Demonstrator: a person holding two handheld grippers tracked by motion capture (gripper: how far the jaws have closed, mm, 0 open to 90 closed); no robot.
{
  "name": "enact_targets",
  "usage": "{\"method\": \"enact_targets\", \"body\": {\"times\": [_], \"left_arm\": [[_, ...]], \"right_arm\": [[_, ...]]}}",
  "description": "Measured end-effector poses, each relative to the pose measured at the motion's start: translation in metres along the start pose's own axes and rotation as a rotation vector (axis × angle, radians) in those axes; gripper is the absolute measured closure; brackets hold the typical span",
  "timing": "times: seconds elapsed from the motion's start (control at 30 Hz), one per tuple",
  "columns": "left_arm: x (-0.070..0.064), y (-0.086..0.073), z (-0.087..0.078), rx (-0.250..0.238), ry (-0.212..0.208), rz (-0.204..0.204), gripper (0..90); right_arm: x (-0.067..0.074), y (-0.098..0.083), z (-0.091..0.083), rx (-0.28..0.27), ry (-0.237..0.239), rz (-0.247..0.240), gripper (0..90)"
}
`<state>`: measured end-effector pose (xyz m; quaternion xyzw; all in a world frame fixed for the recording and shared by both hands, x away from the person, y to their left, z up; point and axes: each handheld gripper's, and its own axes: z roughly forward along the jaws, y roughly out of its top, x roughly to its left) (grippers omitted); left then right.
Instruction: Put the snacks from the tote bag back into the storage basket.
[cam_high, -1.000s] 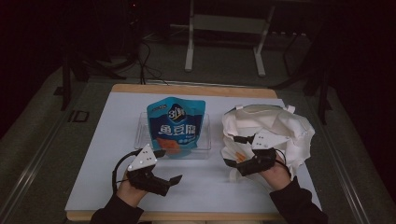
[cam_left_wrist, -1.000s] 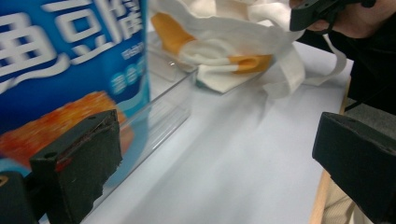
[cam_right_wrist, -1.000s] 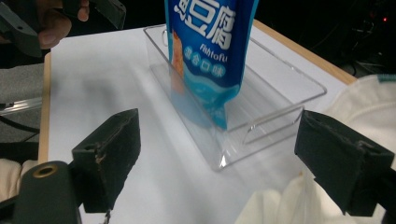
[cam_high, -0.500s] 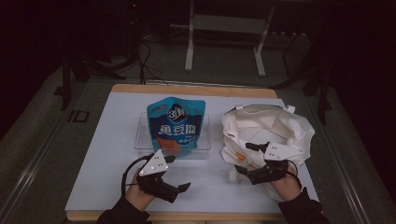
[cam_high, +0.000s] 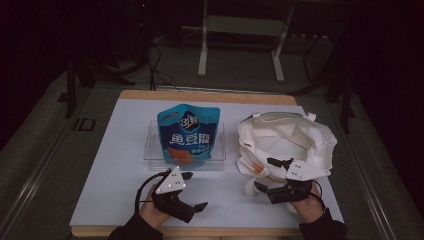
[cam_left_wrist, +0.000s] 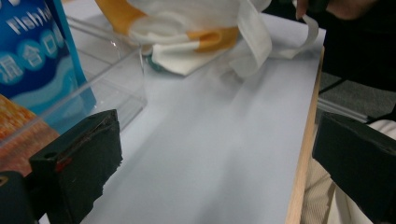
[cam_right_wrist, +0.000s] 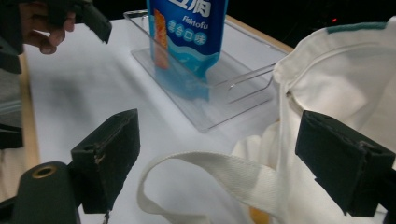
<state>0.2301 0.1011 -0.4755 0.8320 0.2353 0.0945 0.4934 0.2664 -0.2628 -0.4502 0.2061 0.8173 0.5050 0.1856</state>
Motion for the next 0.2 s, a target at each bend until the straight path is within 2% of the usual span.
{"method": "enact_targets", "body": {"times": [0.2], "left_arm": [[-0.0013, -0.0021, 0.0036, 0.009, -0.001, 0.006, 1.7]], "right_arm": [[-0.0037, -0.0043, 0.0005, -0.001, -0.017, 0.018, 14.0]]}}
